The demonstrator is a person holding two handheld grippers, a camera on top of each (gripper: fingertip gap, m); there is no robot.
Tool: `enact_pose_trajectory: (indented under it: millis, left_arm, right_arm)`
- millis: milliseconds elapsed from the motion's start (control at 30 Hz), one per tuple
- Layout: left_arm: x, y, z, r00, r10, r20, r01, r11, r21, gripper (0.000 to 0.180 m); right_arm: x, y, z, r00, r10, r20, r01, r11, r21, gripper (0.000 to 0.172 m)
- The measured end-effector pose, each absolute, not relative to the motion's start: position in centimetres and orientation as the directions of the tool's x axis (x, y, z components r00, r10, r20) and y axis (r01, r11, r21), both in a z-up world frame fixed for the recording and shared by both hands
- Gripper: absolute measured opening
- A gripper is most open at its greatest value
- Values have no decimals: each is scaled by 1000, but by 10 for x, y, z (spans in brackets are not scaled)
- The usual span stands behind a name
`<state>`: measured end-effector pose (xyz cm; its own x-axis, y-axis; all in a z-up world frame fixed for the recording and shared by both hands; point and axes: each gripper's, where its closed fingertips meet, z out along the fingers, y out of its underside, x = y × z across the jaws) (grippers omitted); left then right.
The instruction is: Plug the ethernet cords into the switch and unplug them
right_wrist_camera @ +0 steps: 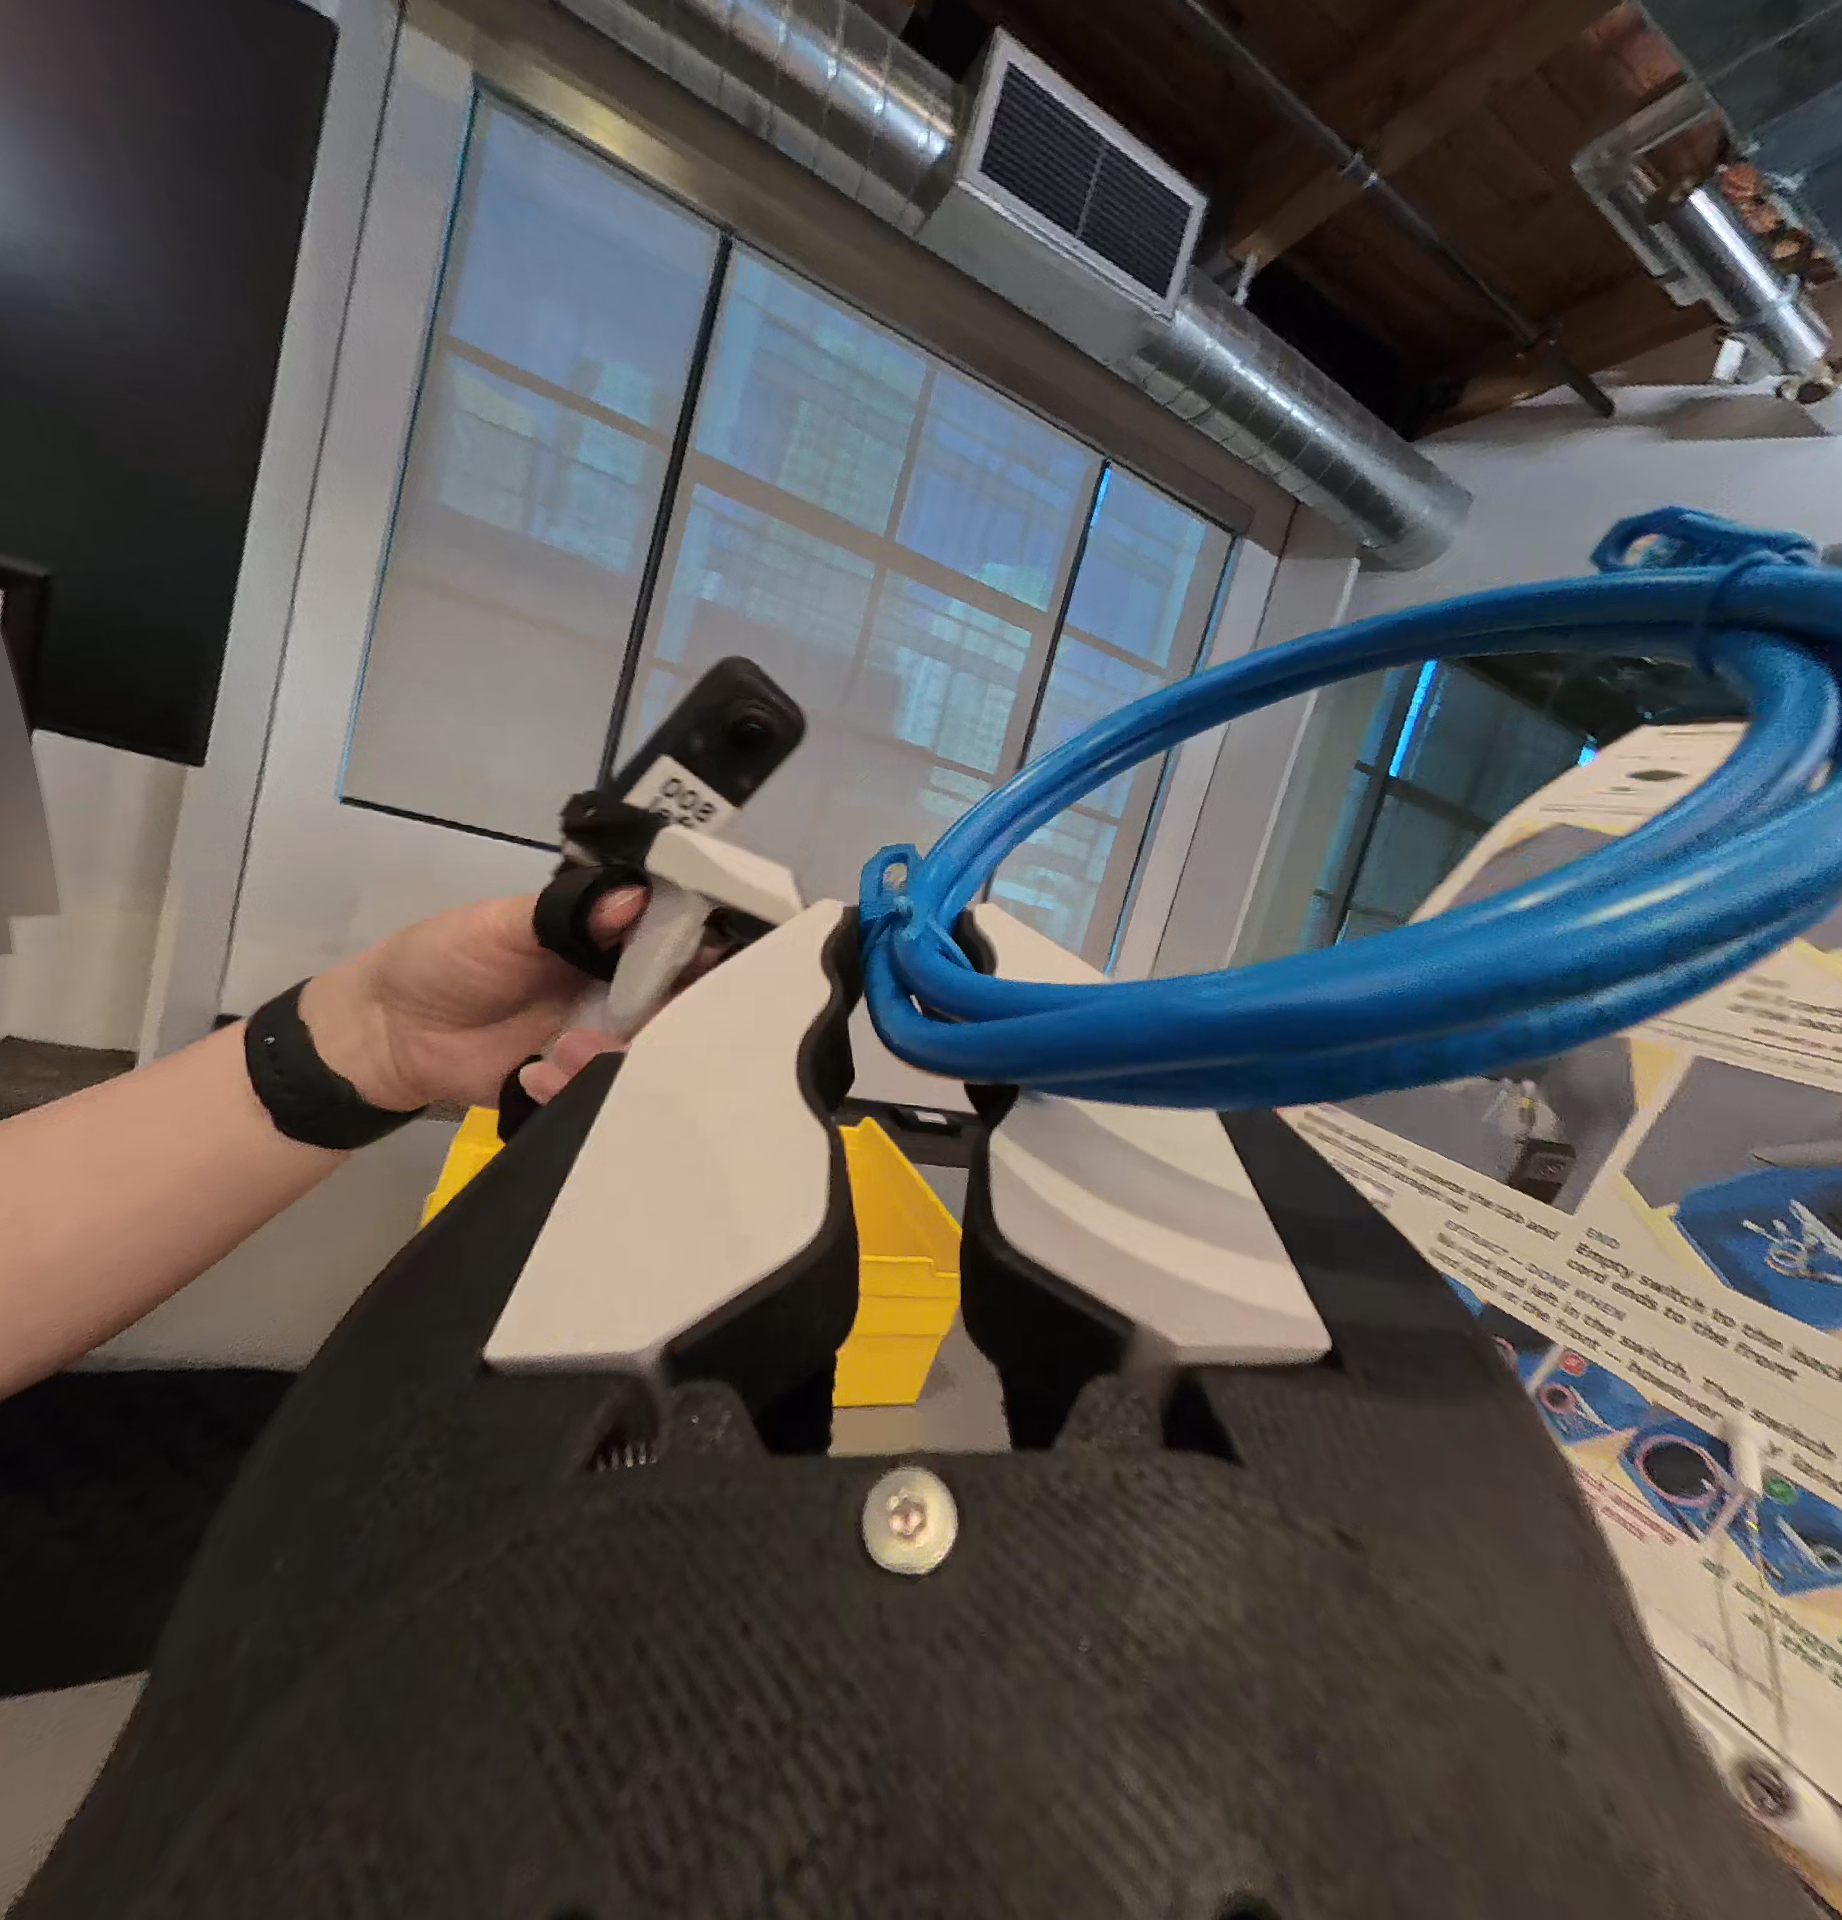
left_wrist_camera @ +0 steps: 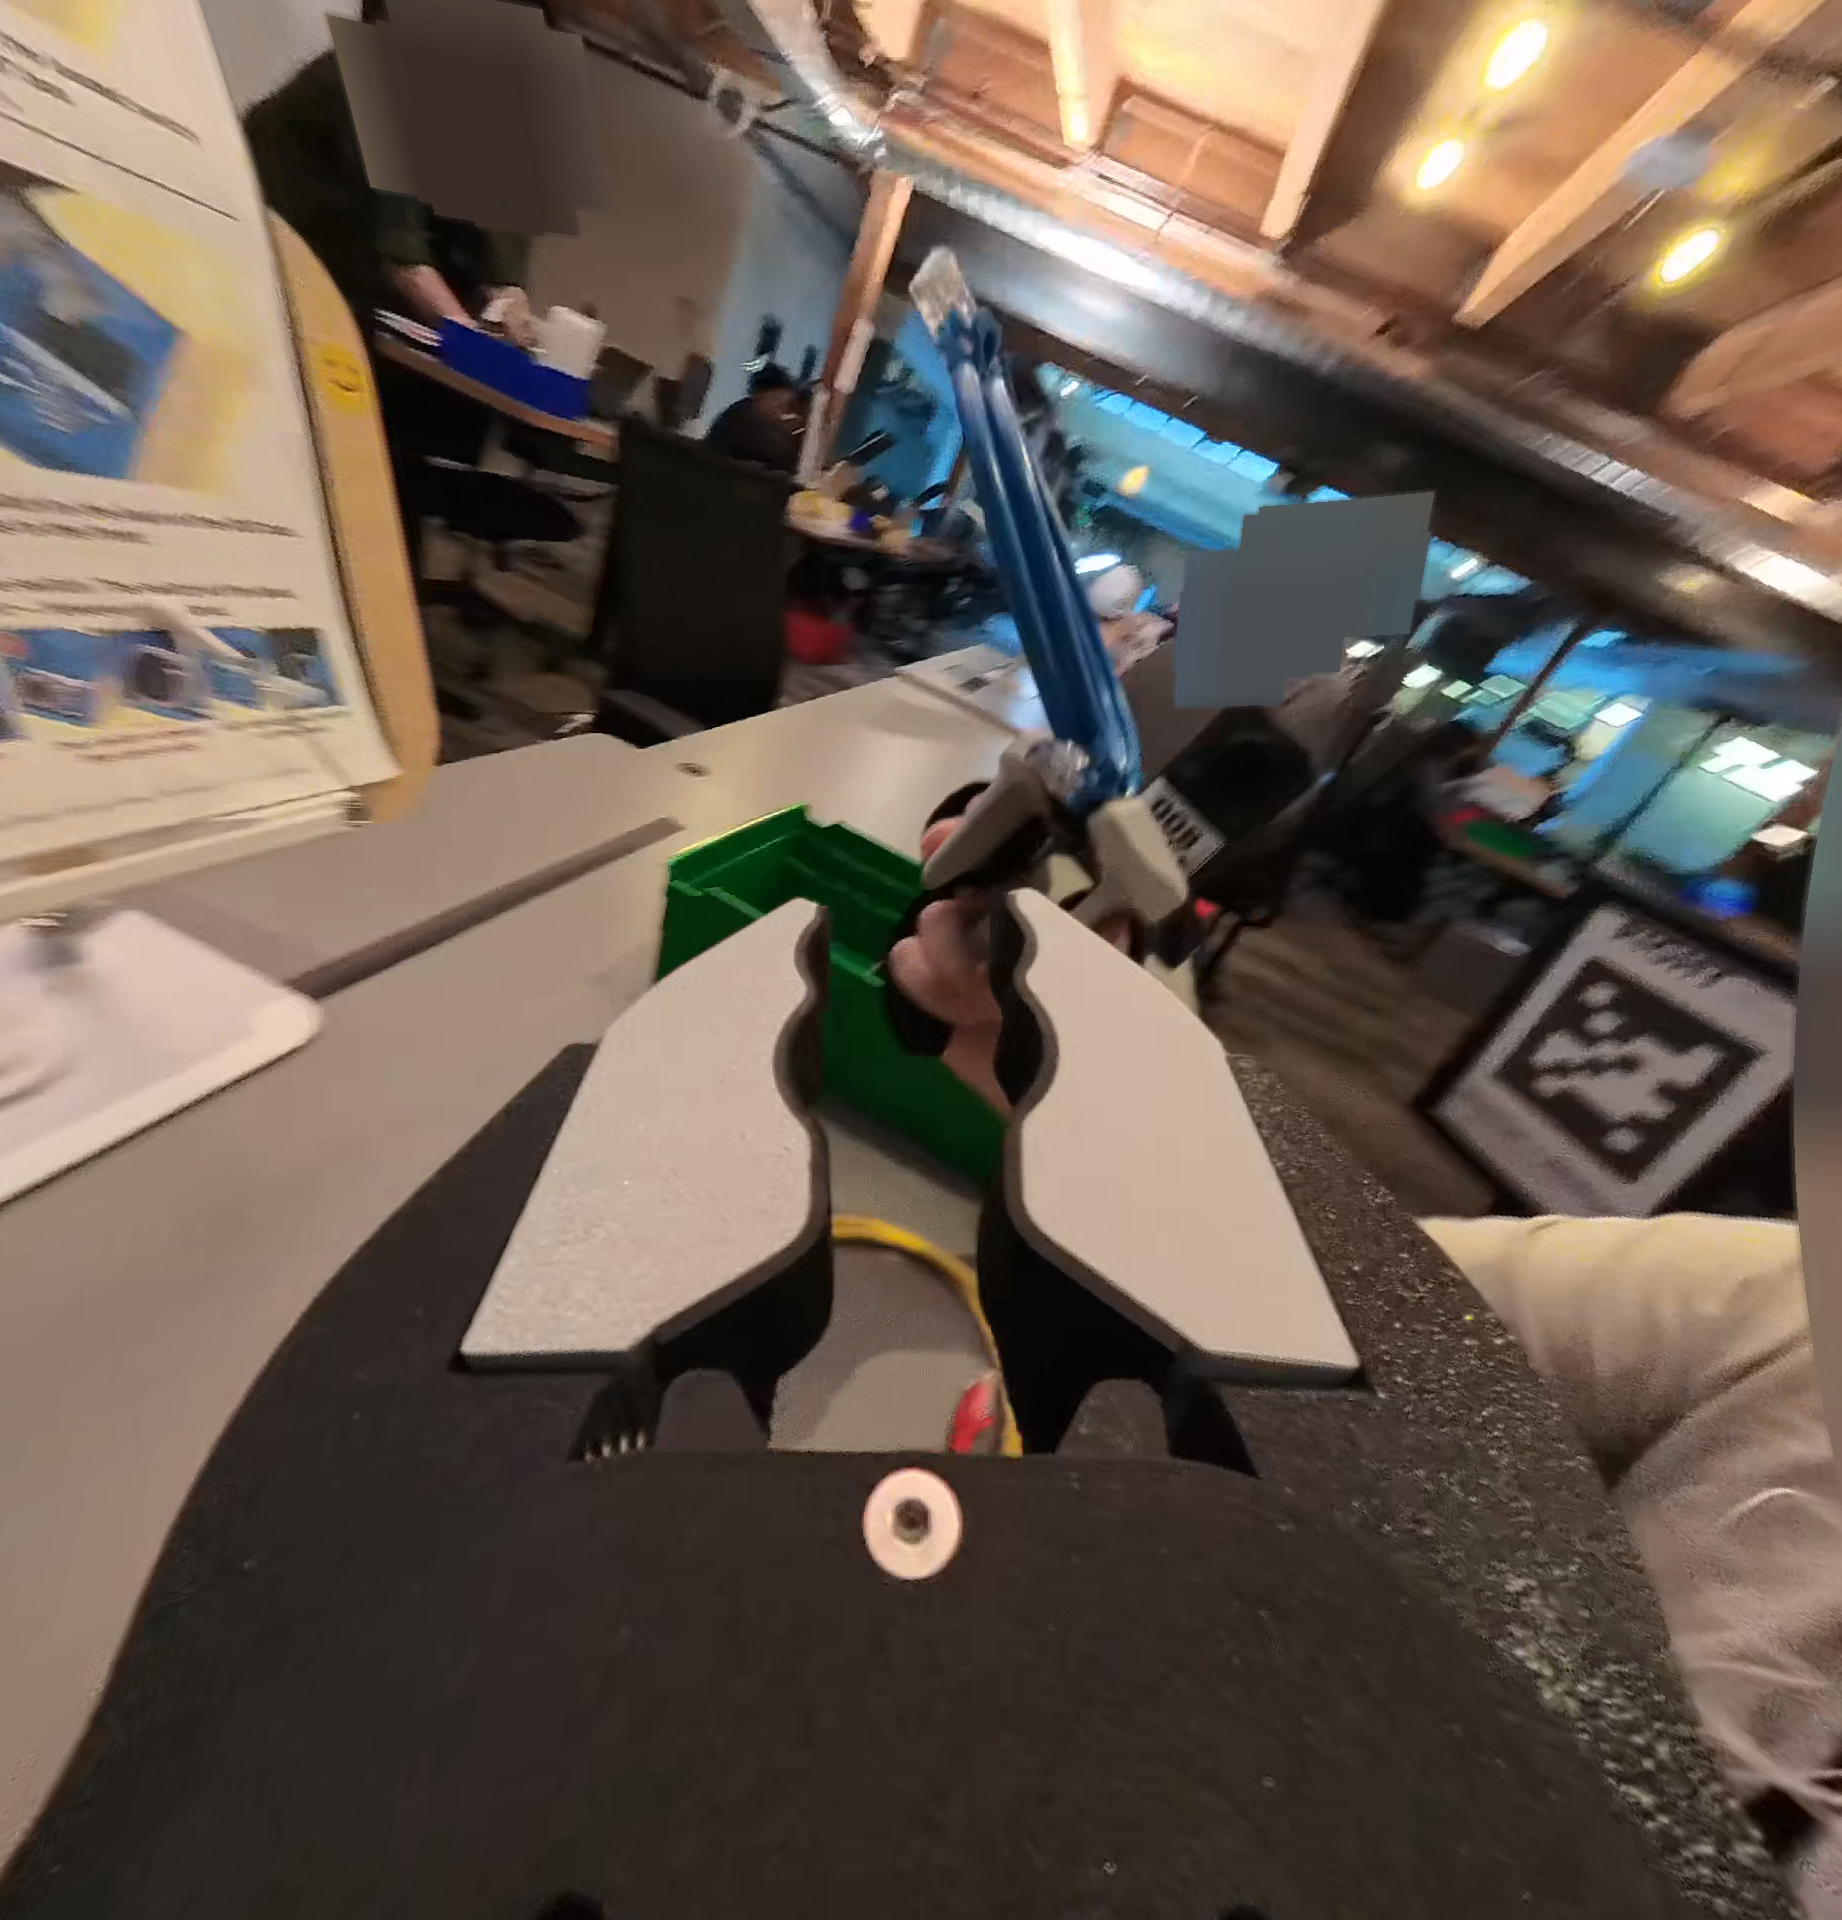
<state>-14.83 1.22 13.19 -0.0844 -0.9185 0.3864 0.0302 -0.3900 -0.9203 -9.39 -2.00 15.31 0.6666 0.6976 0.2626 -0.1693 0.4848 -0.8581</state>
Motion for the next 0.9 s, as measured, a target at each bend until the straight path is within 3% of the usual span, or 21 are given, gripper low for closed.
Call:
enact_pose_trajectory:
  millis: [167,300,433,500,600,667,800,900]
  left_arm:
    - [-151,17,106,94,-972,217,-85,-225,-971,29]
    - [-151,29,30,321,-934,158,-346,-271,-898,51]
    - [-151,52,-30,478,-867,140,-441,-375,-815,59]
    - [-150,59,-51,498,-862,96,-520,-386,-762,67]
    - [-159,85,-75,519,-839,-164,-682,-291,-671,86]
    - [-168,98,-90,501,-823,-268,-770,-282,-573,86]
    - [-171,96,-119,471,-862,-191,-825,-353,-440,79]
    - [-178,101,-128,479,-856,-194,-834,-375,-406,82]
  right_arm:
    - [-75,-16,163,732,633,251,-128,490,-862,18]
    - [-60,-20,175,756,605,252,-100,487,-868,18]
    - [-50,-24,181,762,594,258,-83,485,-870,18]
    - [-46,-25,183,762,598,249,-87,475,-875,18]
    - [-43,-28,186,755,609,243,-93,466,-880,18]
    - [-42,-30,188,755,606,251,-85,470,-879,19]
    - [-43,-37,192,746,608,271,-71,478,-876,19]
    - [-44,-42,196,742,605,290,-58,488,-871,19]
